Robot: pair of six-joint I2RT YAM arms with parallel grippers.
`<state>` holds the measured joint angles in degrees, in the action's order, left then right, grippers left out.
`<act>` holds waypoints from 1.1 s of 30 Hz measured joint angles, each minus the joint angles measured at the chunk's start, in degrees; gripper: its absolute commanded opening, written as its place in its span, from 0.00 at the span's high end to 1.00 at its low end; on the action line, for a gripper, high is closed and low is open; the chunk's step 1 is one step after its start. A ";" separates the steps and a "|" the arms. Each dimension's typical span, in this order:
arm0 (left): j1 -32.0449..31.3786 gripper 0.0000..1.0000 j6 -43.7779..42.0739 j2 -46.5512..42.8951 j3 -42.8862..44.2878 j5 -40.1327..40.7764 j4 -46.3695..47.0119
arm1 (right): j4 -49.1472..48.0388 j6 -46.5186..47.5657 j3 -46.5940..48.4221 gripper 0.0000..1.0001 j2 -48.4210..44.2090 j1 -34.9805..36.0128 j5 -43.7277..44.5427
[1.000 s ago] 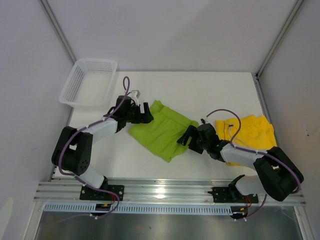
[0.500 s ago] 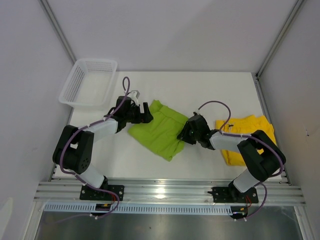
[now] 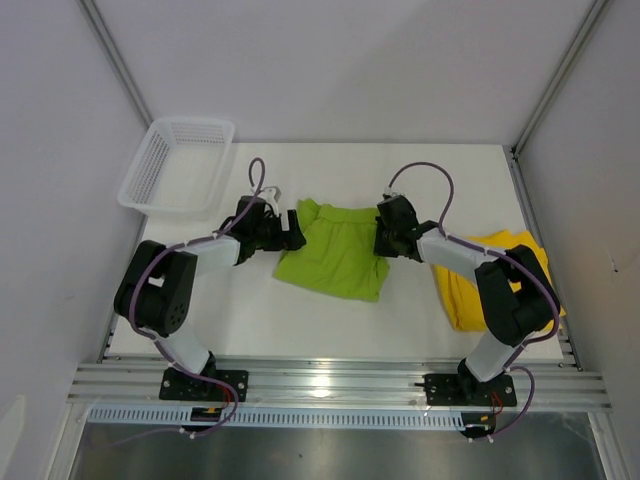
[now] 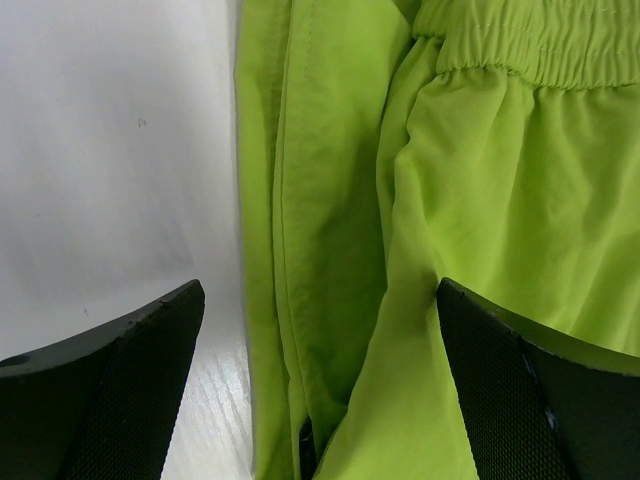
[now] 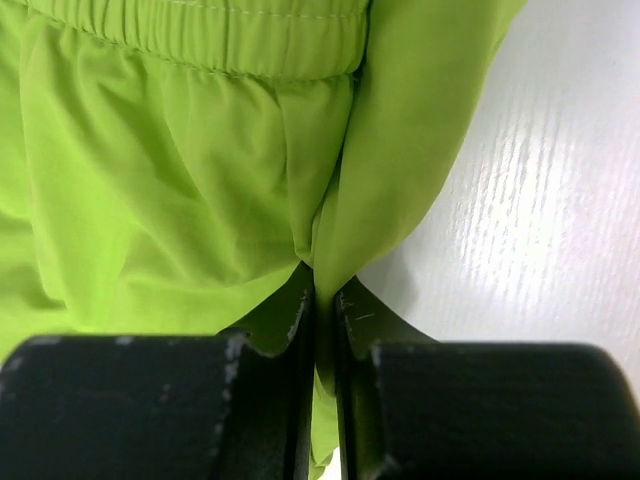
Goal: Fold and stack the shorts
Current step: Fold the shorts, then neatly place the folded shorts to the corner
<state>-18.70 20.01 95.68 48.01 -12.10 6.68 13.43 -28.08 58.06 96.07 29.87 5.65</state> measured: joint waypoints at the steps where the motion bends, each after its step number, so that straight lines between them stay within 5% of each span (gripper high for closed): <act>1: 0.00 0.01 0.00 0.52 0.15 0.00 -0.07 | 0.59 1.18 0.70 0.90 0.24 -0.02 0.20; 8: 0.00 0.01 0.07 3.54 2.36 -0.02 0.11 | 2.75 5.44 2.19 0.91 1.81 -0.22 0.50; 16: 0.02 0.13 0.98 9.73 8.83 -0.17 0.48 | 2.78 6.64 2.19 0.92 3.10 -0.37 0.31; 20: 0.00 0.36 1.55 12.07 11.19 -0.22 0.57 | 2.78 7.19 2.29 0.93 3.17 -0.37 0.09; 28: -1.49 0.56 2.38 13.20 11.78 0.50 0.55 | 2.99 7.23 2.80 0.94 3.76 -0.44 -0.42; 31: -2.71 0.87 3.19 13.20 10.69 1.01 1.84 | 3.13 7.23 2.84 0.94 3.76 -0.48 -0.52; 33: -3.41 0.97 3.96 13.00 9.18 1.27 3.30 | 3.91 7.26 3.23 0.99 3.76 -0.55 -0.48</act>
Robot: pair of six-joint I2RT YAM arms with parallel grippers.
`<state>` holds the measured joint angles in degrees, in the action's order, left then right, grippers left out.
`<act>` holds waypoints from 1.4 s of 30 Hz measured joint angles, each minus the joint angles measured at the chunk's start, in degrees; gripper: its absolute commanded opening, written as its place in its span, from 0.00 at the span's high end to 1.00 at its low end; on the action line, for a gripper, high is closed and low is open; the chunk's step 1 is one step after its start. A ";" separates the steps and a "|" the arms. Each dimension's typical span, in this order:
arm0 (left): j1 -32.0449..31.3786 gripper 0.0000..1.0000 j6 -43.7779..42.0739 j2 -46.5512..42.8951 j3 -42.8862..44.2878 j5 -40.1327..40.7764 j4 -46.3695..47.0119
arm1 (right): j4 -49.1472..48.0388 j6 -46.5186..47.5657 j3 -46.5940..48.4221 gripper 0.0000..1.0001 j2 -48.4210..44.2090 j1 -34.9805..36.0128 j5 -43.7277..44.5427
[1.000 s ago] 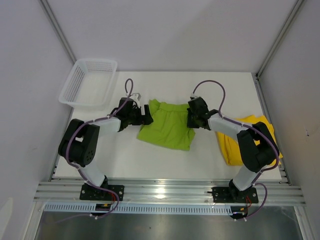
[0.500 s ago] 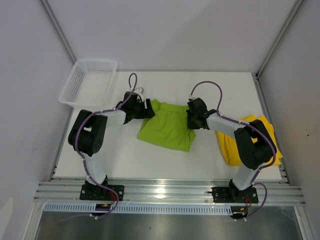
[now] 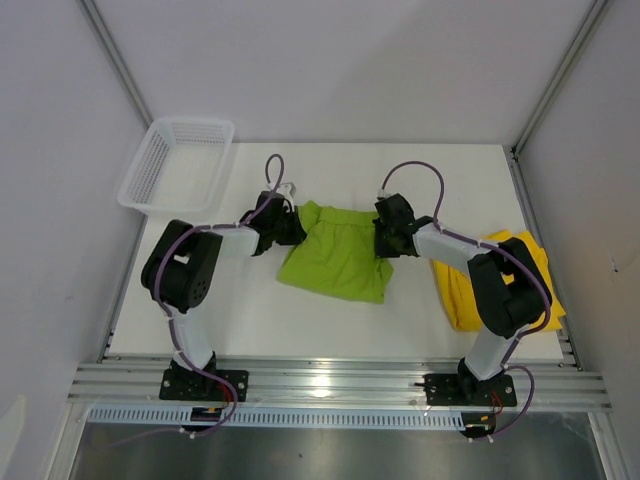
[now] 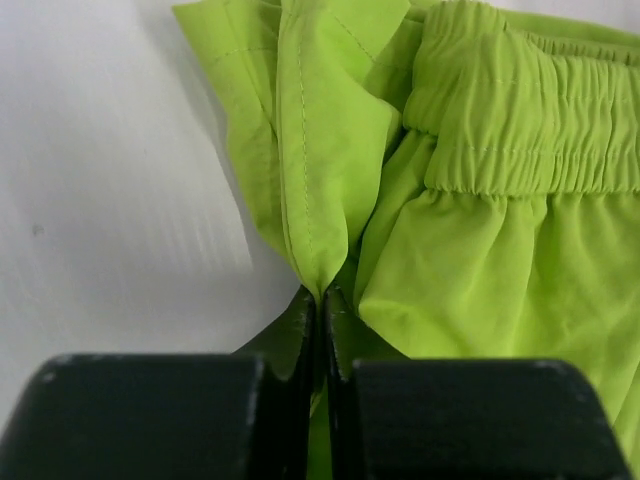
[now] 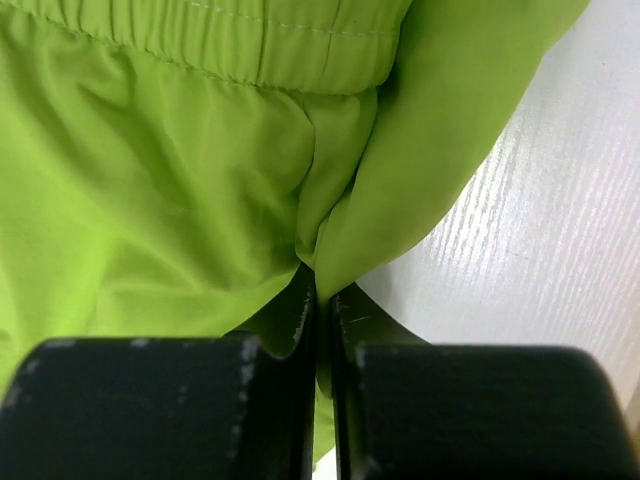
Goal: Fold and stack the shorts
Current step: Neatly place the folded shorts to the corner
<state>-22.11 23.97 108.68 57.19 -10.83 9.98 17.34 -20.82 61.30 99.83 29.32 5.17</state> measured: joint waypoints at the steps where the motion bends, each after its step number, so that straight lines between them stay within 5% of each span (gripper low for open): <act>1: -0.24 1.00 0.28 -0.39 -0.81 0.13 0.66 | 0.59 -0.02 0.31 1.00 0.00 -0.17 0.07; 6: -2.08 0.96 1.95 -5.62 -6.60 2.32 1.11 | 3.23 -0.09 1.90 1.00 0.00 -1.27 0.20; 7: -2.60 0.76 2.12 -6.73 -7.37 2.84 0.87 | 3.52 -0.09 2.08 1.00 0.00 -1.51 0.20; 10: -3.93 0.41 2.91 -10.43 -8.35 3.63 -0.61 | 4.31 -0.07 2.38 1.00 0.00 -2.08 0.22; 13: -4.22 0.22 3.89 -13.25 -8.33 3.61 -1.09 | 4.90 -0.04 2.38 1.00 0.00 -2.29 0.22; 16: -3.89 0.14 4.55 -14.75 -8.33 3.06 -1.11 | 4.98 -0.04 2.38 1.00 0.00 -2.29 0.15; 29: -2.45 0.07 6.05 -14.93 -9.92 -2.08 -1.05 | 4.87 -0.04 2.38 1.00 0.00 -2.29 -0.70; 42: -3.58 0.06 5.99 -14.56 -11.34 1.05 -4.55 | 4.66 -0.04 2.38 1.00 0.00 -2.29 -1.60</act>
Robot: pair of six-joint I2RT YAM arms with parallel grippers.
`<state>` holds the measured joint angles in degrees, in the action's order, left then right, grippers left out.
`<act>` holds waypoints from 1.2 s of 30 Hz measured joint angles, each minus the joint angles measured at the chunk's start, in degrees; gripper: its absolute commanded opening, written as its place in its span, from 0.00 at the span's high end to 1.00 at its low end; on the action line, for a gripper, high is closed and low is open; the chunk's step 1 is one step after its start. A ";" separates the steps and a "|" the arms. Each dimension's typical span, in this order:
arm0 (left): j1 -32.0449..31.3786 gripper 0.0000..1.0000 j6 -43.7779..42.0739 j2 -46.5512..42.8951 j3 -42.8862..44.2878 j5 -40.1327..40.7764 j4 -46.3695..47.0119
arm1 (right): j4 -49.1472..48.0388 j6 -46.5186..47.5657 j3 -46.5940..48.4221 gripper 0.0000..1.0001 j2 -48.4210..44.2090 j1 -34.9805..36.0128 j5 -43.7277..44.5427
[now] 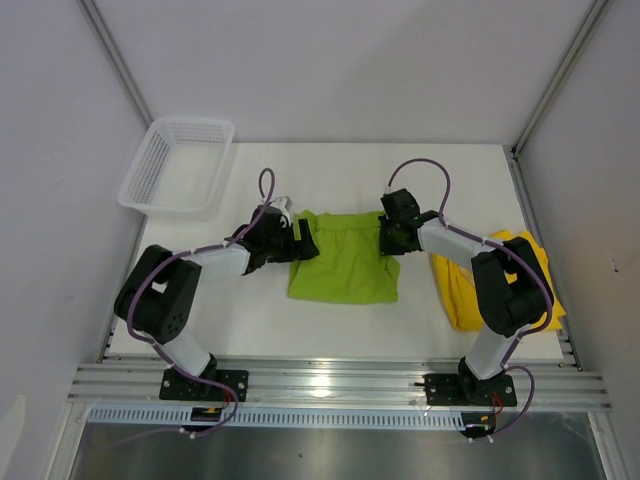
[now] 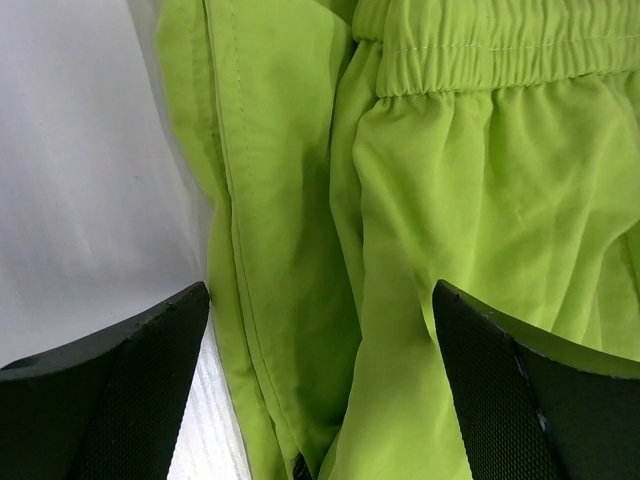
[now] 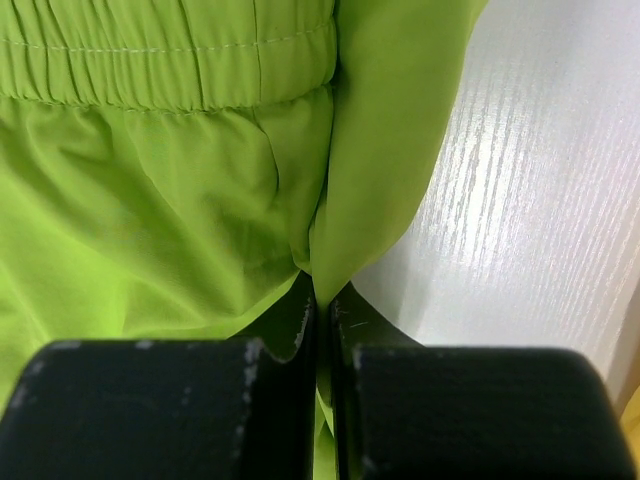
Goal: Fold and stack the shorts
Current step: Neatly place the folded shorts to the corner
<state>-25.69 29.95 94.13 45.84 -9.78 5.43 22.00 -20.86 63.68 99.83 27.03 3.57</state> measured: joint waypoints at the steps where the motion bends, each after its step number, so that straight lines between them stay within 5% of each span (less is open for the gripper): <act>1: -0.26 0.06 0.00 0.11 0.00 0.39 -0.13 | 0.00 -0.02 0.00 1.00 0.00 0.00 -0.04; 8: -1.27 0.11 0.00 1.42 0.02 1.46 0.98 | -0.04 -0.02 -0.02 1.00 0.00 0.00 -0.39; 11: -1.31 0.23 -0.20 2.84 0.52 0.92 2.97 | -0.07 -0.02 -0.02 1.00 0.00 0.00 -0.83; 15: -1.51 0.68 -0.68 4.92 0.81 0.22 5.44 | -0.09 -0.02 -0.02 1.00 0.00 0.00 -1.07; 20: -2.05 1.00 -0.74 6.21 0.74 -0.37 6.97 | -0.11 -0.02 -0.02 1.00 0.00 0.00 -1.29; 27: -5.33 1.00 -0.42 4.74 0.22 2.80 6.54 | 1.25 -0.11 0.00 1.00 -0.22 -0.13 -0.22; 36: -18.23 1.00 5.64 -2.54 1.07 12.68 2.93 | 7.63 -2.95 -0.02 1.00 -9.22 -6.03 1.86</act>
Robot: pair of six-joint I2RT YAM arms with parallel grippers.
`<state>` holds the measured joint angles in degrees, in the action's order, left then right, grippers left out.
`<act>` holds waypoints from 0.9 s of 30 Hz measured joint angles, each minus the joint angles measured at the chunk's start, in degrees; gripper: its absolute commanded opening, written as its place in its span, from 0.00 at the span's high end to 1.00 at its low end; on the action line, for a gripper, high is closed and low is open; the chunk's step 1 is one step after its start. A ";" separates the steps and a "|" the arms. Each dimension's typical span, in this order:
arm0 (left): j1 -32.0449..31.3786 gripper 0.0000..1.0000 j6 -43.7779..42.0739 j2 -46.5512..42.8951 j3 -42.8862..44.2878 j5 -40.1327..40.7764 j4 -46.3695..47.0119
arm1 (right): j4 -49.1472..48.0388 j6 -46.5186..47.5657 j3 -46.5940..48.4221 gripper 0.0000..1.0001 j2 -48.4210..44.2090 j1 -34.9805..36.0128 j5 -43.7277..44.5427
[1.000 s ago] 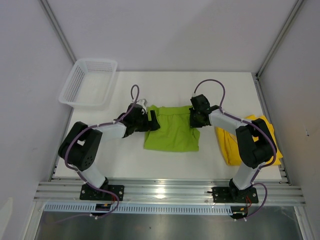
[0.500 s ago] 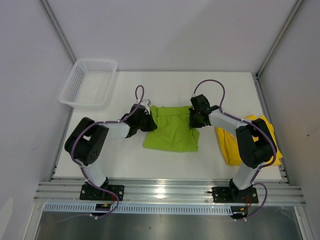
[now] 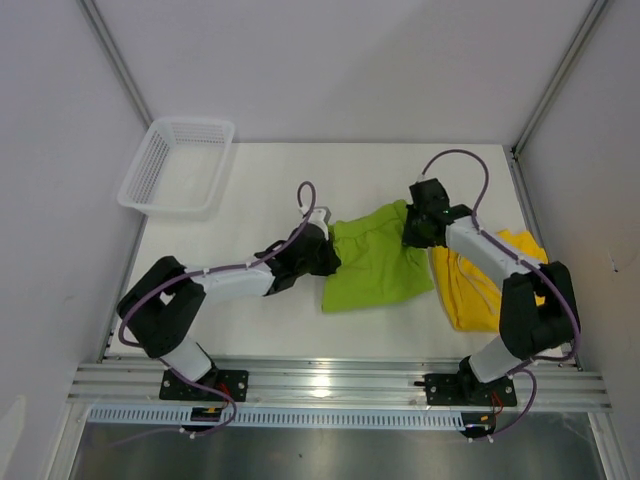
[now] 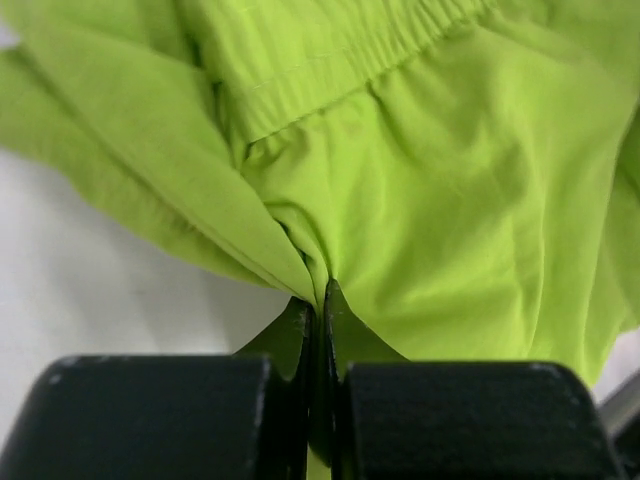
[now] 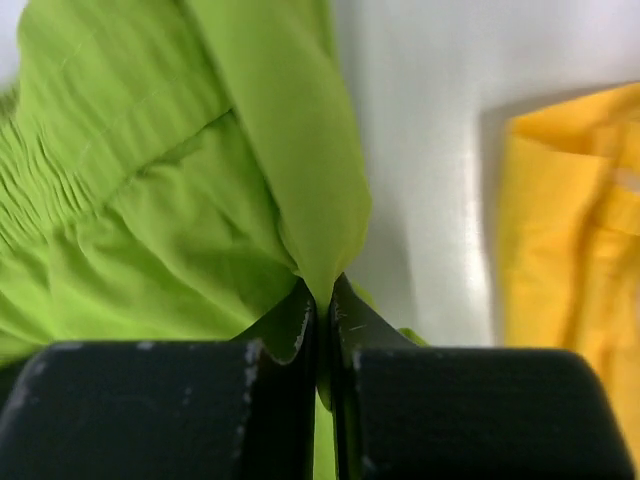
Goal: Fold and stack the shorts
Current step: Neatly place the folded shorts to the corner
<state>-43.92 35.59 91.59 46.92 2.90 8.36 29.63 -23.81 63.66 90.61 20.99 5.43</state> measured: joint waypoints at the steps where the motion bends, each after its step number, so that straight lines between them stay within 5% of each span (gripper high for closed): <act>1: -1.95 1.00 0.70 -0.22 0.90 1.55 -0.48 | 0.61 -0.13 -0.02 1.00 -1.75 -1.29 0.07; 7: -11.87 1.00 5.68 1.40 9.53 6.29 -0.52 | 5.84 -1.07 0.00 1.00 -12.81 -8.22 5.64; 13: -18.16 1.00 6.32 13.68 25.55 10.51 -0.13 | 10.58 -2.75 -0.02 1.00 -19.87 -17.81 14.60; 27: -29.20 1.00 3.39 36.85 52.76 14.91 -1.18 | 10.78 -3.13 -3.76 1.00 -23.04 -36.83 22.51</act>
<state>-73.12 38.98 128.44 99.68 17.80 7.18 40.40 -26.94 59.90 67.57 -15.84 27.94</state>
